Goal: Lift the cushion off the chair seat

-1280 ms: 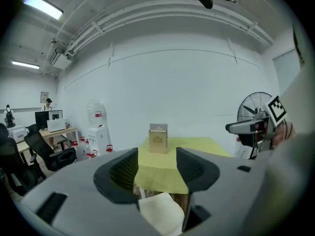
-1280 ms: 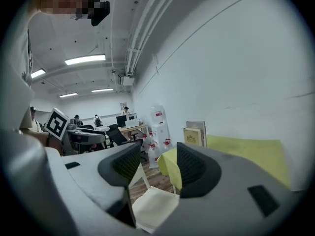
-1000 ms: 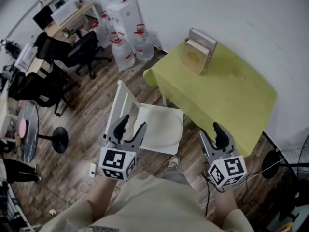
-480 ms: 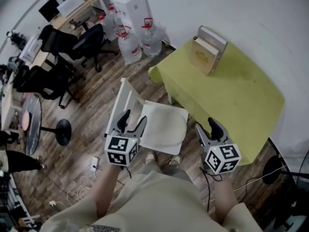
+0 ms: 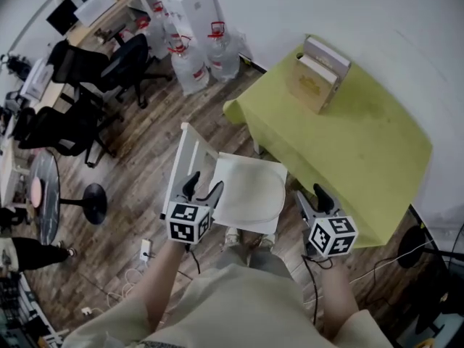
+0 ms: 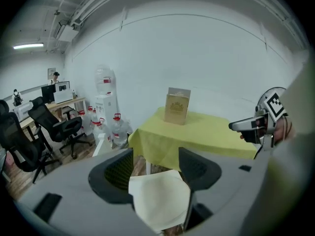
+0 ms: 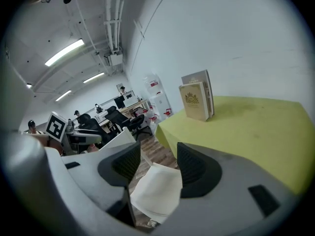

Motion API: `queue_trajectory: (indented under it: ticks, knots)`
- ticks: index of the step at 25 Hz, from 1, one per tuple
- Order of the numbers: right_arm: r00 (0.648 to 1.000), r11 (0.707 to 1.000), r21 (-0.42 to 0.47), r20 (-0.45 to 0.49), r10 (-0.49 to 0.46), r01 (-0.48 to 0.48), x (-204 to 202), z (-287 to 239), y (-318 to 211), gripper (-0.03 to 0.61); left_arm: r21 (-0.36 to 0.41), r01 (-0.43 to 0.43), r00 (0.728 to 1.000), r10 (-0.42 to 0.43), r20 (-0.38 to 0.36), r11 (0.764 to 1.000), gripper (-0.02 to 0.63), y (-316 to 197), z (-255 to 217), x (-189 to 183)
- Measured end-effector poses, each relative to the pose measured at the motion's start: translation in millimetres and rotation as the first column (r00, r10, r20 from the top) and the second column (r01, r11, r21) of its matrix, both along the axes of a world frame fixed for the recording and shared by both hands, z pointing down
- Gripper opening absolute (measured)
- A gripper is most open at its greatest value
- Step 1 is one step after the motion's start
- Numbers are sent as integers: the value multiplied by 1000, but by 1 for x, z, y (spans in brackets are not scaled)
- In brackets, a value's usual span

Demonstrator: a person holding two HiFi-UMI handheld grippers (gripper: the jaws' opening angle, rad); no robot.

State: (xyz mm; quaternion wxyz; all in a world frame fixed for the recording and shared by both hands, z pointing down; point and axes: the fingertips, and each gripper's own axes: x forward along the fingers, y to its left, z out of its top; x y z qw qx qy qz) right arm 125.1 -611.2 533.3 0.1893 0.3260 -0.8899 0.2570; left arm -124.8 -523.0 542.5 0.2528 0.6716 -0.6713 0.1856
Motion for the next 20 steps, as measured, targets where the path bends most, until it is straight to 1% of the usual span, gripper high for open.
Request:
queue_trajectory:
  ticks: [5, 11, 20]
  knots:
    - [999, 998, -62, -37, 14, -16, -12, 40, -1, 244, -76, -14, 1000, 13, -14, 997, 282, -5, 50, -18]
    - [996, 993, -117, -81, 23, -33, -29, 93, -2, 244, -139, -49, 999, 46, -28, 989, 282, -15, 108, -32]
    - [989, 973, -221, -140, 42, -72, -33, 199, 3, 244, -264, -44, 998, 30, -58, 964, 282, -14, 222, -44]
